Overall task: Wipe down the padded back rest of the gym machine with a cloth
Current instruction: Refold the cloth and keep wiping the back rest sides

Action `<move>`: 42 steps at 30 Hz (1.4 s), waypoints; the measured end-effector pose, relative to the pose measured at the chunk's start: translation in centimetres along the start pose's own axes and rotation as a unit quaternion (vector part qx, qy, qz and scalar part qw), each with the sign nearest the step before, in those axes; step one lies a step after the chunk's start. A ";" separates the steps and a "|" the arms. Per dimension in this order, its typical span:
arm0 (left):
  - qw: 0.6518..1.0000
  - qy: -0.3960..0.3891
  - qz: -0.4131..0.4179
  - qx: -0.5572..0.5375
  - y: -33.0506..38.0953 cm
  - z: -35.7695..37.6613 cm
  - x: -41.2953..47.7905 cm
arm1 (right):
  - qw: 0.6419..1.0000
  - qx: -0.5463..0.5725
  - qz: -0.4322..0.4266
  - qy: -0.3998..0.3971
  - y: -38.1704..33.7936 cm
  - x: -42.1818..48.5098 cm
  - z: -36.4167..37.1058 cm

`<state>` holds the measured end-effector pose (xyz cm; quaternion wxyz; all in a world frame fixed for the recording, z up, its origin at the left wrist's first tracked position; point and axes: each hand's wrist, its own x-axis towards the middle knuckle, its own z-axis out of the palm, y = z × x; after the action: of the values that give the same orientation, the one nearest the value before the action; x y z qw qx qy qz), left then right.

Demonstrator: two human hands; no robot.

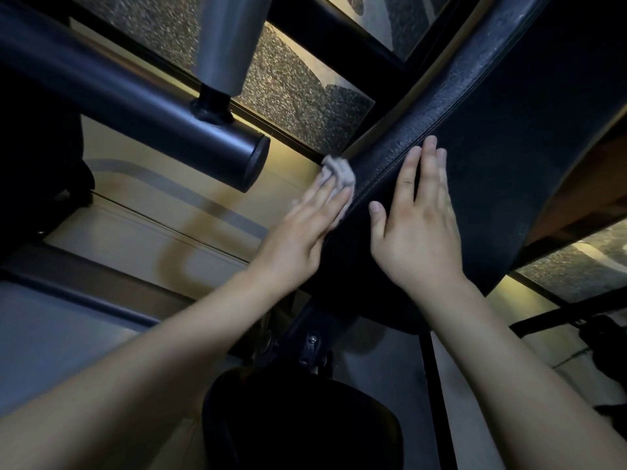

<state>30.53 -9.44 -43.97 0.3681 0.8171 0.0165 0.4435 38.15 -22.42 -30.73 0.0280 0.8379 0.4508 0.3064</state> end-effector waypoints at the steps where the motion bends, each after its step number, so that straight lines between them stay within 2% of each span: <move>1: 1.000 -0.001 -0.031 -0.002 0.1 0.2 -1.6 | 1.000 -0.001 0.003 0.002 -0.4 -0.2 0.1; 4: 0.996 0.003 -0.088 -0.025 0.7 0.9 -2.8 | 1.000 0.002 0.006 0.004 -1.2 -0.7 0.5; 8: 0.996 -0.022 -0.029 -0.077 0.1 -1.2 1.5 | 1.000 -0.005 0.008 -0.001 -1.1 -0.6 1.1; 11: 0.992 -0.012 -0.042 -0.122 0.3 -2.3 3.6 | 1.000 0.004 0.011 0.004 -1.4 -0.6 1.3; 16: 0.972 0.074 -0.155 -0.163 2.1 -0.2 0.2 | 1.000 0.001 0.022 0.002 -1.7 -0.6 1.2; 18: 0.961 0.069 -0.180 -0.196 1.8 -0.1 1.1 | 1.000 -0.004 0.031 0.003 -2.0 -0.5 1.4; 23: 0.938 -0.002 -0.206 -0.277 1.0 -2.7 7.2 | 1.000 -0.003 0.029 0.001 -2.0 -0.5 1.5; 28: 0.880 0.039 -0.312 -0.356 -1.2 0.1 2.2 | 1.000 0.000 0.026 0.002 -2.0 -0.5 1.5; 30: 0.876 0.043 -0.326 -0.354 -1.2 0.8 1.4 | 1.000 -0.003 0.026 0.006 -2.0 -0.5 1.6; 32: 0.893 0.034 -0.298 -0.335 -0.6 0.2 3.3 | 1.000 -0.004 0.023 0.007 -2.0 -0.5 1.7; 36: 0.957 0.029 -0.159 -0.242 1.5 -0.7 4.4 | 1.000 0.001 0.017 0.007 -1.8 -0.6 1.7; 39: 0.978 0.058 -0.139 -0.143 1.0 1.0 0.1 | 1.000 0.003 0.012 0.010 -1.8 -0.6 1.7; 42: 0.981 0.061 -0.172 -0.065 1.1 2.8 -2.3 | 1.000 0.001 0.011 0.011 -1.7 -0.6 1.7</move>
<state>30.87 -12.68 -45.87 0.4899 0.7475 0.1504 0.4227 37.55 -21.50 -32.92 0.0192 0.8396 0.4419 0.3154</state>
